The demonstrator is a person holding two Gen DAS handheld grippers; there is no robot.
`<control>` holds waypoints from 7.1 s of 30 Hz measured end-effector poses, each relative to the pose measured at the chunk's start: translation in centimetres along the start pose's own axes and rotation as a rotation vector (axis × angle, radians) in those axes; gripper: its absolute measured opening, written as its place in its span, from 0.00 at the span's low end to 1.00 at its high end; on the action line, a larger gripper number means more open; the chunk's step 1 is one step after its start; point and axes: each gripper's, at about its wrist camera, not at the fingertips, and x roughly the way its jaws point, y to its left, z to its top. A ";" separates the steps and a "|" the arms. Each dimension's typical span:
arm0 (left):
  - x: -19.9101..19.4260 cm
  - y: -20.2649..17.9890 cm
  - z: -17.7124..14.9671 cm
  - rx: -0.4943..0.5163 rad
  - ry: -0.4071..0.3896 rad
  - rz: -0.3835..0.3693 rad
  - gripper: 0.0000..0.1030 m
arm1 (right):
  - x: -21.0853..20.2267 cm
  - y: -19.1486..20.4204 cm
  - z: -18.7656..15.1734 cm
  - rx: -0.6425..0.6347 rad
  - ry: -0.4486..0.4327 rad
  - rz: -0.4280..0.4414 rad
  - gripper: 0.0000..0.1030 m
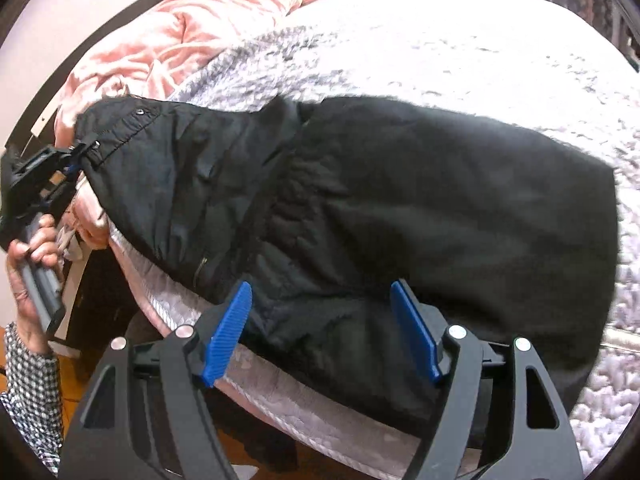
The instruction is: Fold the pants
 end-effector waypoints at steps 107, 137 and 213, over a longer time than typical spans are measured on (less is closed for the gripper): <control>12.1 -18.7 -18.2 0.618 0.518 0.161 0.96 | -7.7 -14.6 0.0 0.237 -0.055 -0.074 0.64; 12.0 -21.4 -17.5 0.615 0.517 0.067 0.96 | -4.6 -17.7 5.4 0.287 -0.029 -0.139 0.44; 18.5 -9.4 -16.4 0.182 0.930 -0.239 0.97 | -3.7 -25.2 -6.0 0.542 0.056 0.433 0.88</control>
